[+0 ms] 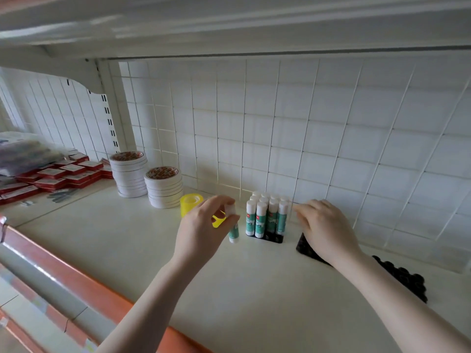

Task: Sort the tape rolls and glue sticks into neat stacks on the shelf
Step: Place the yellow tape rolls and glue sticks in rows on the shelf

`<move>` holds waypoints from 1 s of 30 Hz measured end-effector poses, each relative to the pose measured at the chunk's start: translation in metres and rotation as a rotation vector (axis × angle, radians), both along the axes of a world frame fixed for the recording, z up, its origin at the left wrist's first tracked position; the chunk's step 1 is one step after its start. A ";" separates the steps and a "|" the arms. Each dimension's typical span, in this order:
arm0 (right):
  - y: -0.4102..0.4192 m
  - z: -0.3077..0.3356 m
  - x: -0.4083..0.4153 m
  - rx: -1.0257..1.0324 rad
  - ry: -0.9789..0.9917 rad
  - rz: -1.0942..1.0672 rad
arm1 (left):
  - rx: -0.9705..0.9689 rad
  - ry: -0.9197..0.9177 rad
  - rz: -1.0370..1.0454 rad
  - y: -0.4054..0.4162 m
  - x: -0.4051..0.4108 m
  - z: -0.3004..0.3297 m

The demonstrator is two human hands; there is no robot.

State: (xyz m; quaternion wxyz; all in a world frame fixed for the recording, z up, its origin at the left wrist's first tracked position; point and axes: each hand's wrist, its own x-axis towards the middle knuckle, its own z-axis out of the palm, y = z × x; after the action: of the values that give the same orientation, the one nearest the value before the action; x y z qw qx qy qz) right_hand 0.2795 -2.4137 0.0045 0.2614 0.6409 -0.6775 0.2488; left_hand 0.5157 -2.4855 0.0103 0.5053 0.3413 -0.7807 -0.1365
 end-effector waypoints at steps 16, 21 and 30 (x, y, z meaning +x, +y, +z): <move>0.060 -0.031 -0.047 0.053 -0.056 -0.144 | -0.142 -0.151 -0.042 -0.012 -0.080 0.008; 0.061 -0.031 -0.050 0.050 -0.074 -0.131 | -0.183 -0.197 -0.031 -0.018 -0.092 -0.007; 0.064 -0.033 -0.054 0.040 -0.073 -0.134 | -0.243 -0.219 -0.032 -0.024 -0.092 -0.023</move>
State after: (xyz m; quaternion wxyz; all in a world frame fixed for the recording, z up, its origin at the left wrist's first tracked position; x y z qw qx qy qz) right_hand 0.2253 -2.3496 -0.0287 0.2398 0.5896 -0.7328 0.2403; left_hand 0.4233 -2.5097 -0.0127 0.4526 0.2779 -0.8472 -0.0113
